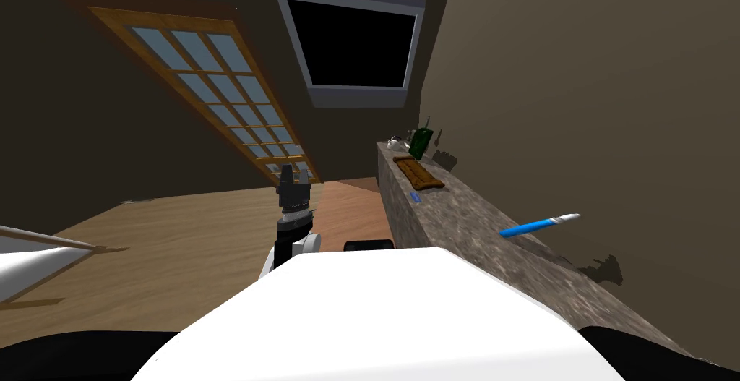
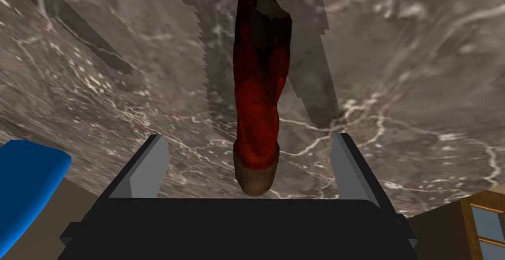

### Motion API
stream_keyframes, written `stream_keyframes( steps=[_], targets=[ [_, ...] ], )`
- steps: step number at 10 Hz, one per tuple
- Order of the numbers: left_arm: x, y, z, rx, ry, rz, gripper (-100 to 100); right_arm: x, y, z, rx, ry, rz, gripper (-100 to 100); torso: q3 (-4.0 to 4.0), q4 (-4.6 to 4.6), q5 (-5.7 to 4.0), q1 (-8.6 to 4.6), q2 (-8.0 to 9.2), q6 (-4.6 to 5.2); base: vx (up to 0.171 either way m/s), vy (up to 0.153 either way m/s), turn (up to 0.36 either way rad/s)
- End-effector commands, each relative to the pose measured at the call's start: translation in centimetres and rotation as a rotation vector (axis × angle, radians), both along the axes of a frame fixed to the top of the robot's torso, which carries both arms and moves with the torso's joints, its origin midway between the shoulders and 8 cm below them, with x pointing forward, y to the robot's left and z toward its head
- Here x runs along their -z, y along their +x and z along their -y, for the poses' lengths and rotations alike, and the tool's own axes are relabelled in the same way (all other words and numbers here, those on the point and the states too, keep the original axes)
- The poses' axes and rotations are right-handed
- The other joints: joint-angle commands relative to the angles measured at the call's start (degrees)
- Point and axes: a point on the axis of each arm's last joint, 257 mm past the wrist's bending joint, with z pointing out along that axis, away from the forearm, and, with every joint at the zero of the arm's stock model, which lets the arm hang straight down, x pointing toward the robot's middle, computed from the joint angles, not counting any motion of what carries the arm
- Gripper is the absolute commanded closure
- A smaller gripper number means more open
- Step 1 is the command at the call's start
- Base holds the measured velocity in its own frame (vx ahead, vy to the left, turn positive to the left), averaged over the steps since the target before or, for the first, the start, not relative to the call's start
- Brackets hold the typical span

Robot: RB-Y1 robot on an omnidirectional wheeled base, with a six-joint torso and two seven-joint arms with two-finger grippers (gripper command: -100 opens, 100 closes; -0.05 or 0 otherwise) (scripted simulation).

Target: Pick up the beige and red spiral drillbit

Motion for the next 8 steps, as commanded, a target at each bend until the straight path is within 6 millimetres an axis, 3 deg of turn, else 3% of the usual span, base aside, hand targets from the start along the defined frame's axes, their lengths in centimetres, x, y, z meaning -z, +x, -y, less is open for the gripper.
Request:
stream_keyframes(
  steps=[1, 2, 6, 7, 8],
  targets=[
    [0.0, 0.0, 0.0, 0.0, 0.0, 0.0, 0, 0.0, 0.0, 0.0, 0.0, 0.0, 0.0, -100, 0.0, 0.0, 0.0, 0.0, 0.0, 0.0, 0.0, 0.0, 0.0],
    [0.0, 0.0, 0.0, 0.0, 0.0, 0.0, 0, 0.04, -0.04, 0.04, 0.0, 0.0, -0.001, 100, -0.01, 0.0, -0.07, -0.14, -0.01, 0.0, 0.0, 0.0, 0.0],
    [0.0, 0.0, 0.0, 0.0, 0.0, 0.0, 0, 0.03, -0.03, 0.04, 0.0, -0.001, 0.0, 100, -0.01, 0.0, -0.13, -0.29, -0.02, -0.01, 0.0, 0.0, 0.0],
    [0.0, 0.0, 0.0, 0.0, 0.0, 0.0, 0, 0.04, -0.03, 0.03, 0.0, 0.0, 0.0, 0, -0.01, 0.0, -0.13, -0.29, -0.02, -0.01, 0.0, 0.0, 0.0],
    [0.0, 0.0, 0.0, 0.0, 0.0, 0.0, 0, -0.83, 0.3, -0.29, -0.012, -0.001, 0.0, 100, -0.01, 0.0, -0.13, -0.29, -0.02, -0.01, -0.002, -0.009, -0.111]
  ],
)
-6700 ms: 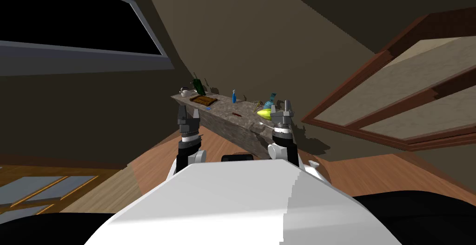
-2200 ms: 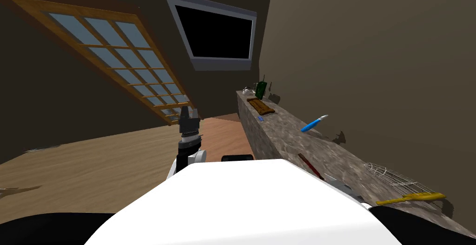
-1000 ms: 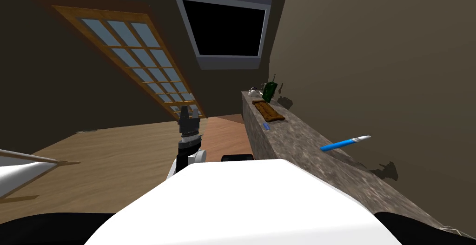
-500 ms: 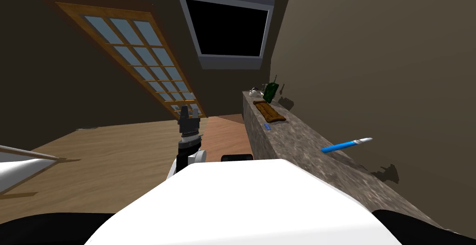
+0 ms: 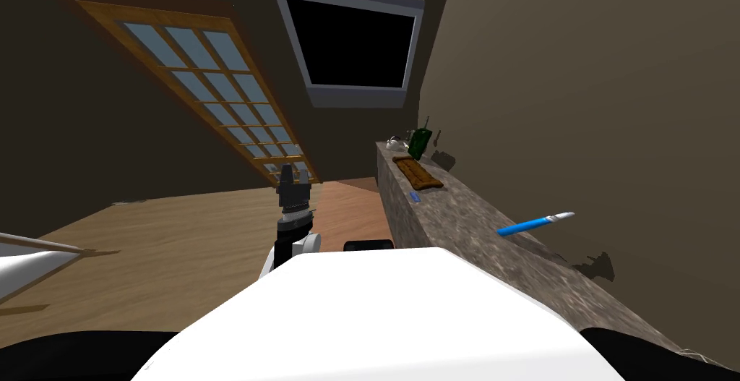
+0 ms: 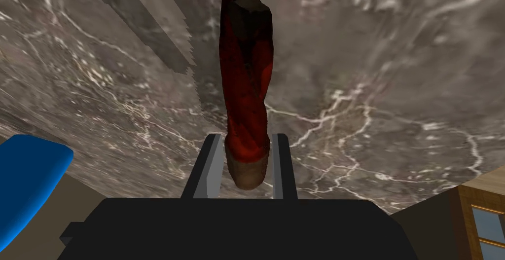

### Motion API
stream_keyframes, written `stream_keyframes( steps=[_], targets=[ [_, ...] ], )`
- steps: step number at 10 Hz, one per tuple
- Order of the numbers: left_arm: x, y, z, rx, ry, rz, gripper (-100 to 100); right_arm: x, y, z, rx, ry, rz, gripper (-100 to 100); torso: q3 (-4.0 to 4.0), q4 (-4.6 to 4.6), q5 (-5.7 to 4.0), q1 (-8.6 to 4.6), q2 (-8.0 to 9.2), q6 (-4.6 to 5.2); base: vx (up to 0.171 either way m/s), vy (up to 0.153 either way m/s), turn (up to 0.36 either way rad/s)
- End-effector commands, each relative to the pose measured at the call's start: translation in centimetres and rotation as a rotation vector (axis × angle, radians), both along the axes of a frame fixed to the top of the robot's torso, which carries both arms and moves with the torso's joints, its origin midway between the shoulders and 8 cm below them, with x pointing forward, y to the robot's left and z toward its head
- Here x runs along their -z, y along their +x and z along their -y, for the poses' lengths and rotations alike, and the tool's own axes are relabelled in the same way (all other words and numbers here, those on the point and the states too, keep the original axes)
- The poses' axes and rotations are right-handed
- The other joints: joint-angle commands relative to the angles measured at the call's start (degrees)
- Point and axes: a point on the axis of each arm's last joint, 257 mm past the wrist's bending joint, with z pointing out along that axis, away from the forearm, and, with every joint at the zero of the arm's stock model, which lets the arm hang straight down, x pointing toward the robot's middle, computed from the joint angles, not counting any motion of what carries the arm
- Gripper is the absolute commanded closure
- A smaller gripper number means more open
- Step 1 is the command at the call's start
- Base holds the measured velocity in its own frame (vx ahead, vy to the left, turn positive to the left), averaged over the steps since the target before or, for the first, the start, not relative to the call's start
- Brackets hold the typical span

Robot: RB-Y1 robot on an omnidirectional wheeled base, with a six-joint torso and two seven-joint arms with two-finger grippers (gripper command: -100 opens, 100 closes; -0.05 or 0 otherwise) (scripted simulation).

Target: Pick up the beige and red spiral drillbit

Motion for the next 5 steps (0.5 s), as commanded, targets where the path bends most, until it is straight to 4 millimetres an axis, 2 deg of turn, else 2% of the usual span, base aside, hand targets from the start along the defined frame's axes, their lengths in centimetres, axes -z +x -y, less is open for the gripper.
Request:
stream_keyframes(
  steps=[1, 3, 4, 5],
  targets=[
    [0.0, 0.0, 0.0, 0.0, 0.0, 0.0, 0, -0.68, 0.18, -0.22, -0.007, -0.001, 0.0, 100, 0.0, 0.0, 0.0, 0.0, 0.0, 0.0, -0.006, -0.01, -0.08],
    [0.0, 0.0, 0.0, 0.0, 0.0, 0.0, 0, -1.62, 0.47, -0.7, -0.02, -0.002, -0.001, 100, 0.01, 0.01, 0.0, 0.0, 0.01, -0.03, -0.006, -0.011, -0.05],
    [0.0, 0.0, 0.0, 0.0, 0.0, 0.0, 0, -1.28, 0.42, -0.53, -0.015, -0.001, -0.001, 100, 0.01, 0.01, 0.0, 0.0, 0.01, -0.03, 0.0, 0.0, 0.0],
    [0.0, 0.0, 0.0, 0.0, 0.0, 0.0, 0, -1.33, 0.44, -0.55, -0.016, -0.001, 0.0, 0, 0.01, 0.01, -0.02, 0.0, 0.0, -0.04, 0.0, 0.0, 0.0]
  ],
)
